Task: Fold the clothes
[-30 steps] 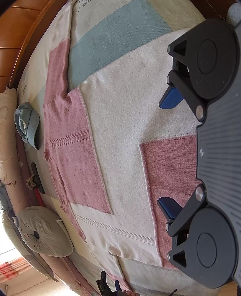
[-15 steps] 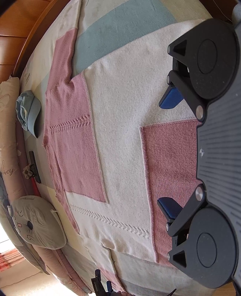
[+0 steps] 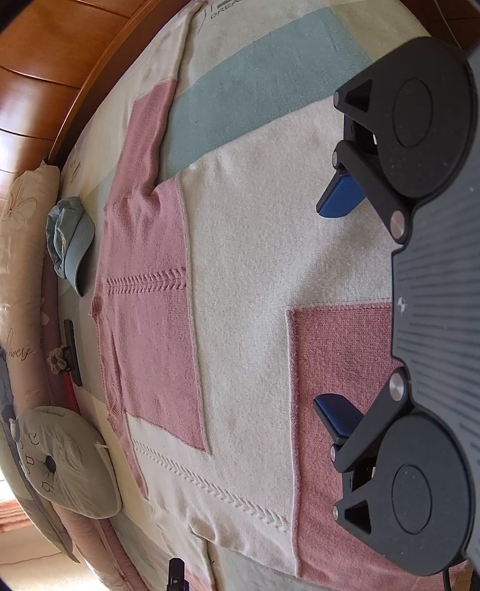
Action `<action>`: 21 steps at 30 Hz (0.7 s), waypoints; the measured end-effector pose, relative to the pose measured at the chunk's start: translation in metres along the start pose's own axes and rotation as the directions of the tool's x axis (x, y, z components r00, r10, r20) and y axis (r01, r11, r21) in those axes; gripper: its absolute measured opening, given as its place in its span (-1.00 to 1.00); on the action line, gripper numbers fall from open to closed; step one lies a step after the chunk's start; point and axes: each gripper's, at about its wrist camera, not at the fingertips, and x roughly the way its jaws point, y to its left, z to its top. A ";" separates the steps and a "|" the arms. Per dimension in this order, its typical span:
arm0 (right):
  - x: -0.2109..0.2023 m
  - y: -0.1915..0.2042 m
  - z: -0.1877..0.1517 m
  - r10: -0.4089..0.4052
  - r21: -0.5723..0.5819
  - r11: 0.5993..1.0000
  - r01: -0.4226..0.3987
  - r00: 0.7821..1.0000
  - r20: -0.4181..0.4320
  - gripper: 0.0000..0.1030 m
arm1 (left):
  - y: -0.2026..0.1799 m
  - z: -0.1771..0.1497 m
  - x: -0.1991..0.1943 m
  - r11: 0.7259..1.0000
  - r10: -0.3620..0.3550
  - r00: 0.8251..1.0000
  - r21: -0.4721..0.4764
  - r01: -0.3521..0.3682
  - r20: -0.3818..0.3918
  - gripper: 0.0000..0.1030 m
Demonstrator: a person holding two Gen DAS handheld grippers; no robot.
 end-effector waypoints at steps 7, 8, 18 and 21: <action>0.013 0.001 -0.008 0.005 -0.031 1.000 -0.004 1.000 0.017 1.00 | -0.081 -0.024 0.044 0.938 -0.224 0.967 0.240 0.248 -0.125 0.98; 0.012 0.000 -0.010 0.008 -0.032 0.999 -0.007 1.000 0.021 1.00 | -0.079 -0.027 0.052 0.945 -0.204 0.967 0.225 0.235 -0.153 0.98; 0.009 -0.007 -0.025 0.035 -0.049 0.998 -0.030 0.994 0.102 1.00 | -0.055 -0.042 0.024 0.965 -0.113 0.975 0.211 0.154 -0.193 0.98; 0.008 -0.006 -0.026 0.035 -0.055 0.998 -0.029 0.993 0.111 1.00 | -0.072 -0.031 0.014 0.962 -0.129 0.983 0.224 0.156 -0.128 0.98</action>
